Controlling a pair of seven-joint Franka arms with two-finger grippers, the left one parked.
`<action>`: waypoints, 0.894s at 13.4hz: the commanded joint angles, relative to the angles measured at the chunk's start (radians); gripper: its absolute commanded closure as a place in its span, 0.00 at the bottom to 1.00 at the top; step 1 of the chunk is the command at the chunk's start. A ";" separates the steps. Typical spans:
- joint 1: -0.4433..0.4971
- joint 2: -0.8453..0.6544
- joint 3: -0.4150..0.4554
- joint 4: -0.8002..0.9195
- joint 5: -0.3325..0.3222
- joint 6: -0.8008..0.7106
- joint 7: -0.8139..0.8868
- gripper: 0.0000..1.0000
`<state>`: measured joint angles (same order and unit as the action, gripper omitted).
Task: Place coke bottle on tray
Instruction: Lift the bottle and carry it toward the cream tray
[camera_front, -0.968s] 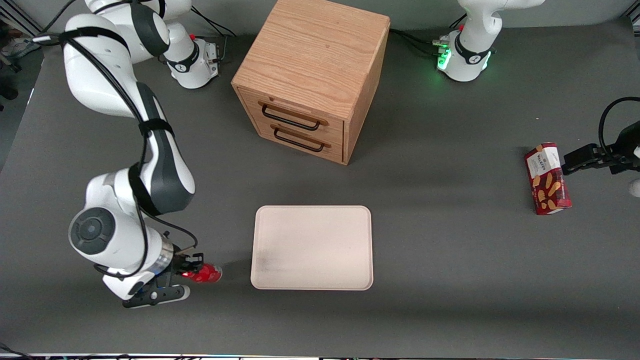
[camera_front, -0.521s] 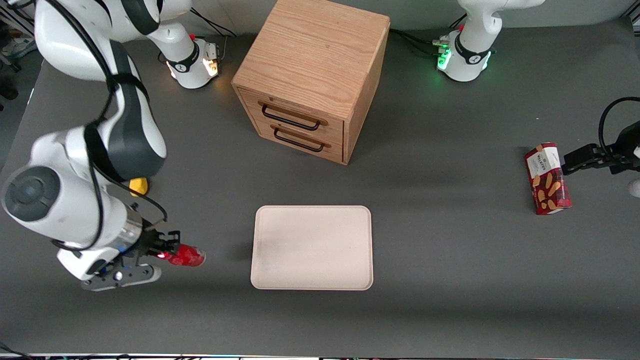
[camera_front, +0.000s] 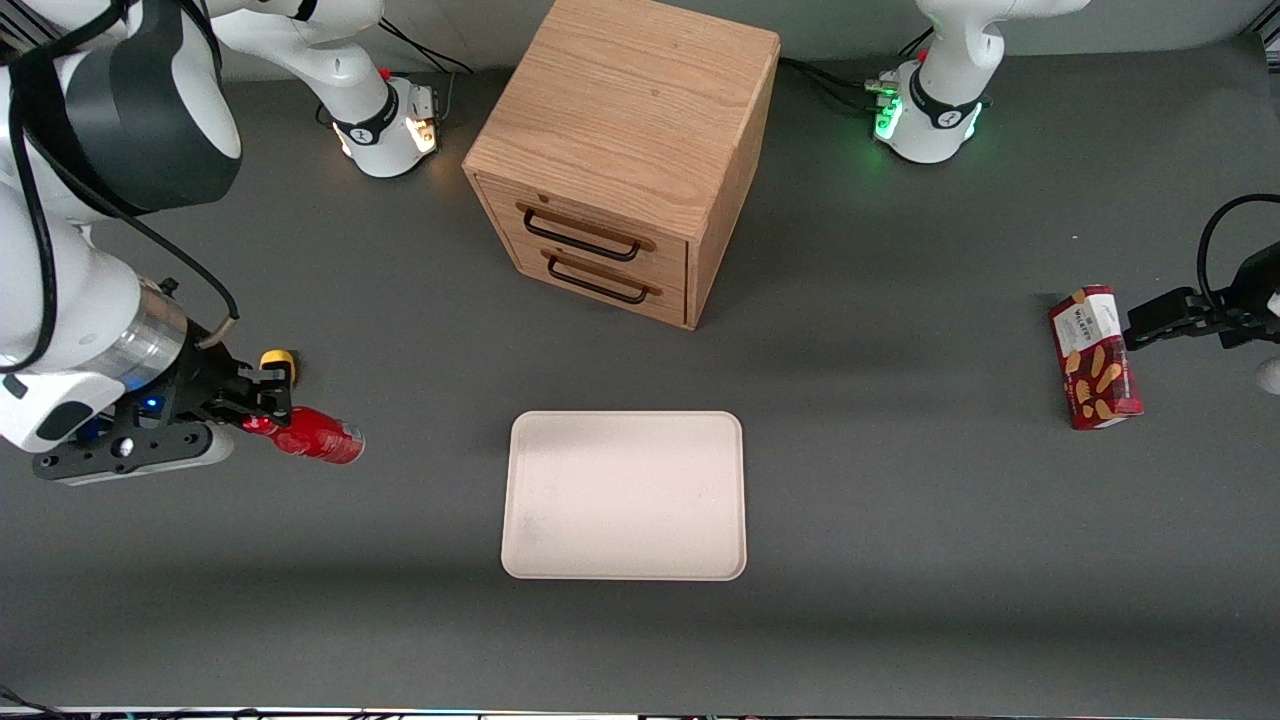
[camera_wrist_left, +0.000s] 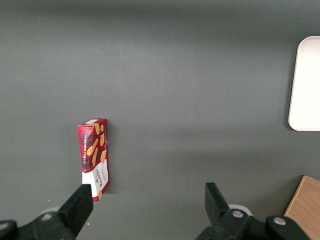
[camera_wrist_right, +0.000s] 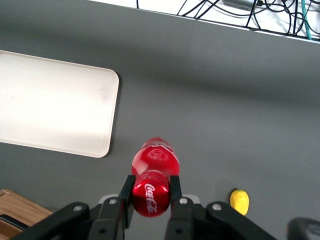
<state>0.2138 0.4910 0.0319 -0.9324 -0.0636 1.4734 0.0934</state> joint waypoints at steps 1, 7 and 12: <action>0.010 -0.031 0.008 -0.039 -0.005 0.007 0.015 1.00; 0.082 -0.020 0.085 -0.023 -0.007 0.027 0.254 1.00; 0.151 0.034 0.091 -0.022 -0.008 0.114 0.403 1.00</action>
<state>0.3479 0.5061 0.1239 -0.9565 -0.0634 1.5593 0.4358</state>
